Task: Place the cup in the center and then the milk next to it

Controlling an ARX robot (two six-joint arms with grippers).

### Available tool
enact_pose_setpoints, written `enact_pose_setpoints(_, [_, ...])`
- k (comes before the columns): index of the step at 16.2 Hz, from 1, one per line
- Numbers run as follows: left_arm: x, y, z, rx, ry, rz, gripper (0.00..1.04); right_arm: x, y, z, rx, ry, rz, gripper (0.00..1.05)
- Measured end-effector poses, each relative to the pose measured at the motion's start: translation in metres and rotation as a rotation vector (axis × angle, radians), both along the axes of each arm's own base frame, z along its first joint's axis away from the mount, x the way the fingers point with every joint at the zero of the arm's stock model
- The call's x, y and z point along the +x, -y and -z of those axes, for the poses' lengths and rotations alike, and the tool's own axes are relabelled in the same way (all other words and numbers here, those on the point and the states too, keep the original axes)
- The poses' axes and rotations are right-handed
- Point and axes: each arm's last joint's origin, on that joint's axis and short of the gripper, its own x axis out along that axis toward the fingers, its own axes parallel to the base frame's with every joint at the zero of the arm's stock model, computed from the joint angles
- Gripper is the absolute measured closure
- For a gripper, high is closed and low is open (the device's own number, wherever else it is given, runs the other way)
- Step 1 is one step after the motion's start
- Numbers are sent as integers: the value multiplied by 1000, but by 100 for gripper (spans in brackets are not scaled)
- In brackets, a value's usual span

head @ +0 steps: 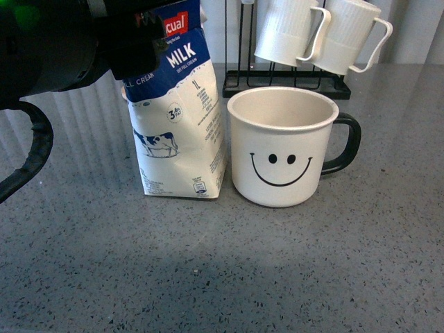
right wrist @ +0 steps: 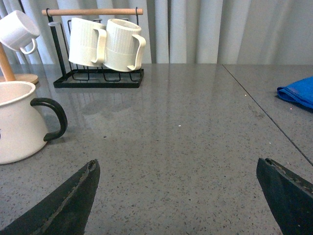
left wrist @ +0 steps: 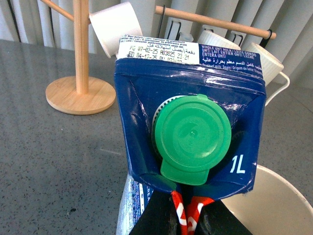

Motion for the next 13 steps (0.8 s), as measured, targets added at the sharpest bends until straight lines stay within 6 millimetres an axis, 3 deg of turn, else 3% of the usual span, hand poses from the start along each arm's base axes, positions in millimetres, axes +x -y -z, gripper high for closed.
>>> enact_pose_setpoints(5, [-2, 5, 1, -4, -3, 5, 102, 0, 0, 0, 0, 0, 0, 7])
enact_pose_setpoints(13, [-4, 5, -3, -31, 4, 3, 24, 0, 0, 0, 0, 0, 0, 7])
